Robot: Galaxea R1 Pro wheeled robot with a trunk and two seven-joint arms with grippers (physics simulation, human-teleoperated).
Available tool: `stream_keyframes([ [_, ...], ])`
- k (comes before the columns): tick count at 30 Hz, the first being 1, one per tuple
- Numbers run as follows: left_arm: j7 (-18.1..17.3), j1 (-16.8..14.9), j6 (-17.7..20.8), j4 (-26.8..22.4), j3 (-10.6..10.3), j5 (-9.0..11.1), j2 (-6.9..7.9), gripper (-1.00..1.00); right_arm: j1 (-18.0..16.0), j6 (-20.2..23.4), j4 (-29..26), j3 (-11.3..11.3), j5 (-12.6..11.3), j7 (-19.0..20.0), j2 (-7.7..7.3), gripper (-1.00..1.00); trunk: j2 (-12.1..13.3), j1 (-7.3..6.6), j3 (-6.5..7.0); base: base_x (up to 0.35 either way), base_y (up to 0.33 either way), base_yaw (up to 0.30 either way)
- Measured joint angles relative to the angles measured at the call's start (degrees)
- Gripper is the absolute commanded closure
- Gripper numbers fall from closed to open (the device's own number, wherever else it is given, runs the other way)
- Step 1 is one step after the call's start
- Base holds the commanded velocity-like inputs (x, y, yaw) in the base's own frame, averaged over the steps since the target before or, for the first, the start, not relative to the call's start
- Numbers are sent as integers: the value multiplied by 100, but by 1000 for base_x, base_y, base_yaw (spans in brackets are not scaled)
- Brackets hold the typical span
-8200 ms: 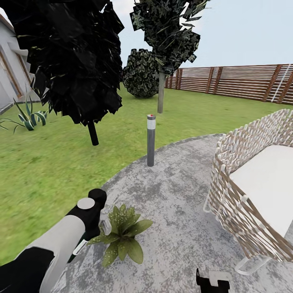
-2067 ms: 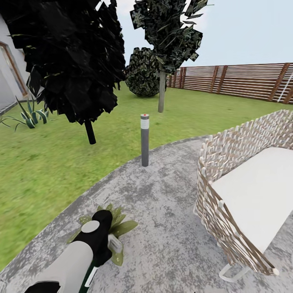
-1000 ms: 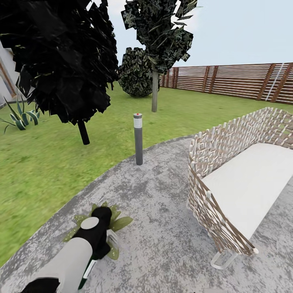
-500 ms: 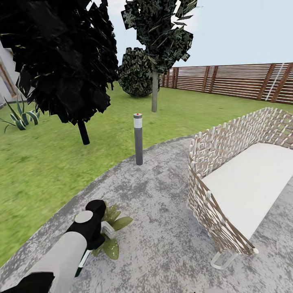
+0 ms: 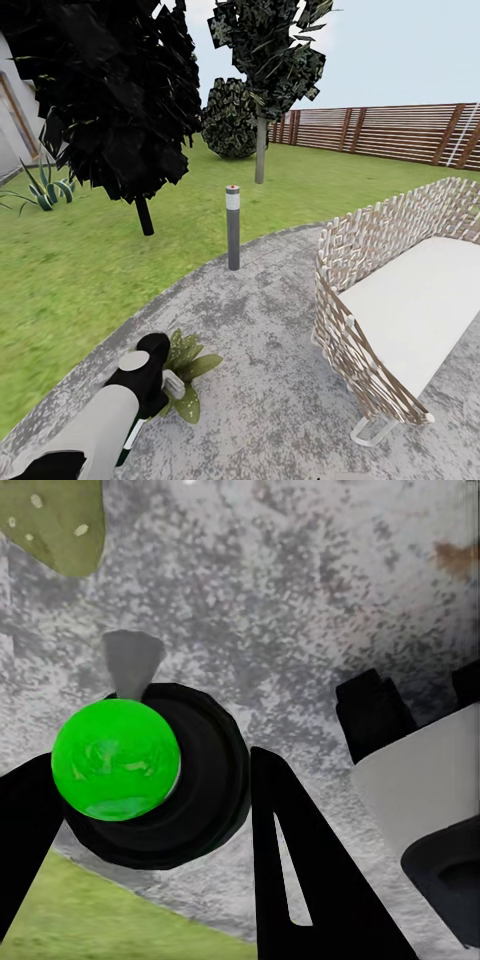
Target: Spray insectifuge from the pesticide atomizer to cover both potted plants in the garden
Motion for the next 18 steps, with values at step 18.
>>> stream_keyframes([
  [18,343,386,5,-105,-3,-15,-152,100,0,0,3,1,0,-7,-2,-100,0,0,0,0,-38,0],
])
